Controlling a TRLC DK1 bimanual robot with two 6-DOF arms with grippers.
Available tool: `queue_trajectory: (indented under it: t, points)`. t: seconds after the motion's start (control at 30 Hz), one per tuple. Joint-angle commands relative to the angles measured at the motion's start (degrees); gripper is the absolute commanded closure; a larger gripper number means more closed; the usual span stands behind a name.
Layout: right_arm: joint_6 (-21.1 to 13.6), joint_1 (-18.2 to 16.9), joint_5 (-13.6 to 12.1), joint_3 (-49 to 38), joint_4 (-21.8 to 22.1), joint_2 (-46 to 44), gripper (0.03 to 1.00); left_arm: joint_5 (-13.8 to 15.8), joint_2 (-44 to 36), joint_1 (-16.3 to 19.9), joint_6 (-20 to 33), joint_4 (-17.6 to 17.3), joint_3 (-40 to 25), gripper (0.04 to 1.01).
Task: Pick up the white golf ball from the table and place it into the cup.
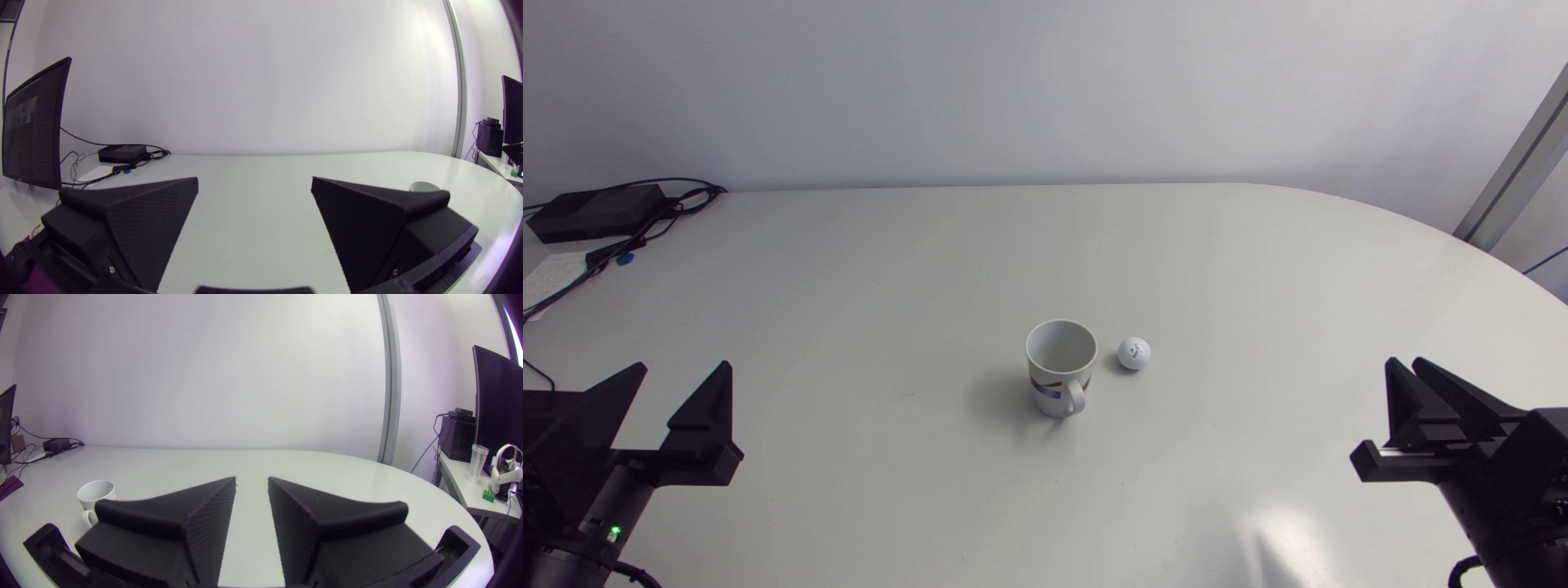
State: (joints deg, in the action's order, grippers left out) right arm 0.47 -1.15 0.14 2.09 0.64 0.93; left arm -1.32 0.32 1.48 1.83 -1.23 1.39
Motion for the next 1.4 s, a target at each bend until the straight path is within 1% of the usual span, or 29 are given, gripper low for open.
queue_trajectory:
  t: [0.0, 0.03, 0.13, 0.23, 0.37, 0.53, 0.67, 0.8, 0.87, 0.93, 1.0, 1.1, 1.13, 1.17, 1.2, 1.23, 1.33, 1.37]
  points:
    - [0.8, -0.1, -0.4, -2.1, -1.4, 1.4, 0.038, 0.1, -0.8, 0.2, -0.9, 0.4, -1.2, 0.052]
    - [-0.6, 3.3, -0.5, -1.1, -1.6, -1.2, 0.061, 0.1, -0.8, 0.2, -0.7, 0.4, -1.2, 0.052]
    - [-0.6, 4.4, -0.5, 2.0, -4.2, -1.1, 0.061, 0.1, -0.8, 0.2, -0.7, 0.4, -1.2, 0.052]
    - [-1.1, 4.8, -0.4, 4.9, -4.6, 1.2, 0.061, 0.1, -0.8, 0.3, -0.7, 0.4, -1.2, 0.052]
    - [-1.3, 4.7, 0.0, 10.0, -4.8, 7.2, 0.061, 0.1, -0.8, 0.3, -0.6, 0.4, -1.2, 0.052]
    - [-1.2, 4.7, 0.5, 18.6, -7.5, 18.1, 0.061, 0.1, -0.8, 0.4, -0.6, 0.4, -1.2, 0.052]
    - [-1.0, 5.5, 0.2, 23.5, -7.9, 24.8, 0.061, 0.1, -0.8, 0.4, -0.6, 0.4, -1.2, 0.052]
    - [-0.1, 7.4, -0.2, 27.8, -8.7, 32.4, 0.061, 0.1, -0.8, 0.4, -0.5, 0.4, -1.2, 0.052]
    - [0.5, 8.2, -0.8, 29.6, -8.8, 35.9, 0.061, 0.1, -0.8, 0.4, -0.5, 0.4, -1.2, 0.052]
    - [1.4, 8.3, -1.6, 31.2, -8.8, 39.1, 0.061, 0.1, -0.8, 0.4, -0.4, 0.4, -1.2, 0.052]
    - [2.1, 8.3, -2.3, 32.9, -9.7, 41.8, 0.061, 0.1, -0.8, 0.4, -0.4, 0.4, -1.2, 0.052]
    - [2.7, 8.4, -4.2, 35.3, -10.3, 46.2, 0.061, 0.1, -0.8, 0.4, -0.3, 0.4, -1.2, 0.052]
    - [2.8, 8.4, -4.4, 36.1, -10.5, 47.6, 0.061, 0.1, -0.8, 0.4, -0.3, 0.4, -1.2, 0.052]
    - [3.0, 8.4, -4.5, 37.2, -11.3, 49.7, 0.061, 0.1, -0.8, 0.4, -0.3, 0.4, -1.2, 0.052]
    - [3.3, 8.4, -5.3, 38.3, -12.3, 51.5, 0.061, 0.1, -0.8, 0.4, -0.3, 0.4, -1.2, 0.052]
    - [3.3, 8.3, -6.6, 39.5, -13.4, 53.7, 0.061, 0.1, -0.8, 0.4, -0.3, 0.4, -1.2, 0.052]
    - [3.3, 8.3, -8.1, 42.6, -16.2, 60.2, 0.061, 0.1, -0.8, 0.4, -0.3, 0.4, -1.2, 0.052]
    - [3.3, 8.3, -9.3, 43.9, -17.6, 62.4, 0.061, 0.1, -0.8, 0.4, -0.3, 0.4, -1.2, 0.052]
